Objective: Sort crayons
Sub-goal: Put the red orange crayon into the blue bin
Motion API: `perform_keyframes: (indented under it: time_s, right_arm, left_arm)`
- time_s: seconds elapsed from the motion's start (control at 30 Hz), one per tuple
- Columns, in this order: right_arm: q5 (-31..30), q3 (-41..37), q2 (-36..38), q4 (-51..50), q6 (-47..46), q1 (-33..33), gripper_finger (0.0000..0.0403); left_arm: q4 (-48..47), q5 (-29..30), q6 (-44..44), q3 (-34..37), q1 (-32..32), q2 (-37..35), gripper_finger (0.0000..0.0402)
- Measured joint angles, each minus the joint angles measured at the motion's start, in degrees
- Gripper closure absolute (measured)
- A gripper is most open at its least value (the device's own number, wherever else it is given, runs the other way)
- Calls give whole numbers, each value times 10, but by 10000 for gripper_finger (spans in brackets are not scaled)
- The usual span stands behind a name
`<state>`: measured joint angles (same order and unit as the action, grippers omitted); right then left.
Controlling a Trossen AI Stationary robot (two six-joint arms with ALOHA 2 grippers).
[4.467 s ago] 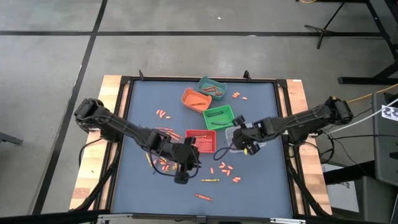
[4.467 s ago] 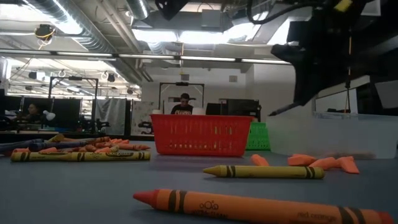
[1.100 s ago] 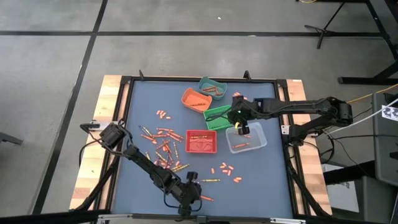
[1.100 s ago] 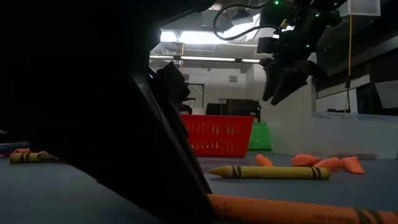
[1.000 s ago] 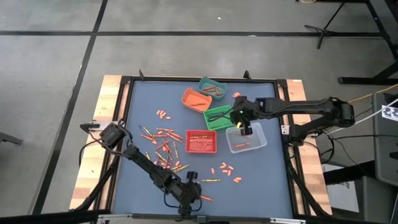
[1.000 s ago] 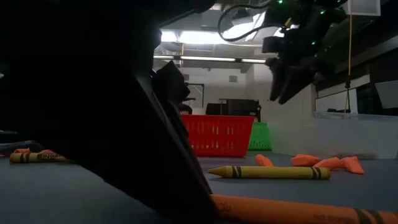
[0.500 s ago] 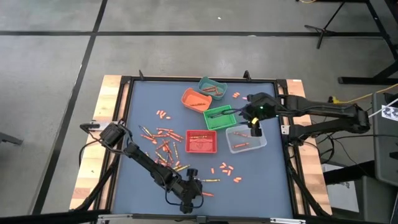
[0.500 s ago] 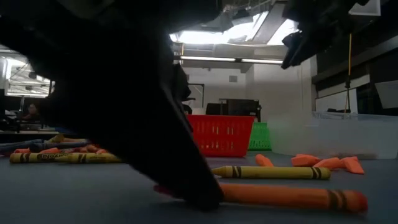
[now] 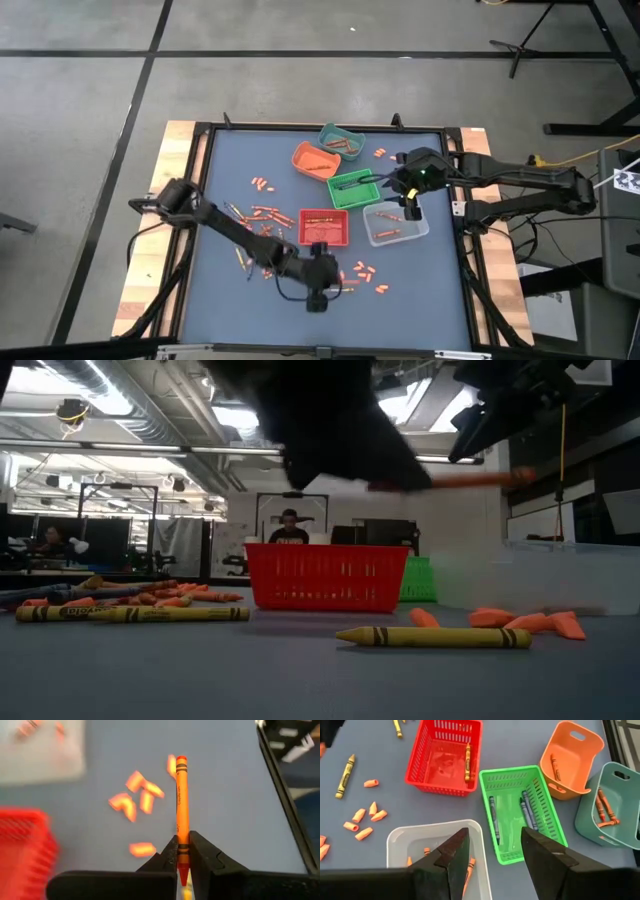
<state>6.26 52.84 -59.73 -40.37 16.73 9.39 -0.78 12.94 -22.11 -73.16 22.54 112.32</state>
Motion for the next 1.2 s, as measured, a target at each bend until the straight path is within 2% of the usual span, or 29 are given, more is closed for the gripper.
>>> perform_keyframes:
  time_s: [0.3, 0.67, 1.0, 1.2]
  right_arm:
    - [0, 0, 0, 0, 0, 0, 223]
    - [0, 0, 0, 0, -24, 0, 223]
    - [1, 0, -4, 4, -37, 0, 223]
    - [27, 0, -25, 21, -37, 0, 223]
  left_arm:
    - [1, -4, 146, -1, -119, -54, 390]
    - [4, -3, 335, -1, -306, -62, 389]
    - [4, -11, 363, -1, -453, -62, 389]
    - [16, -57, 363, -1, -511, -61, 389]
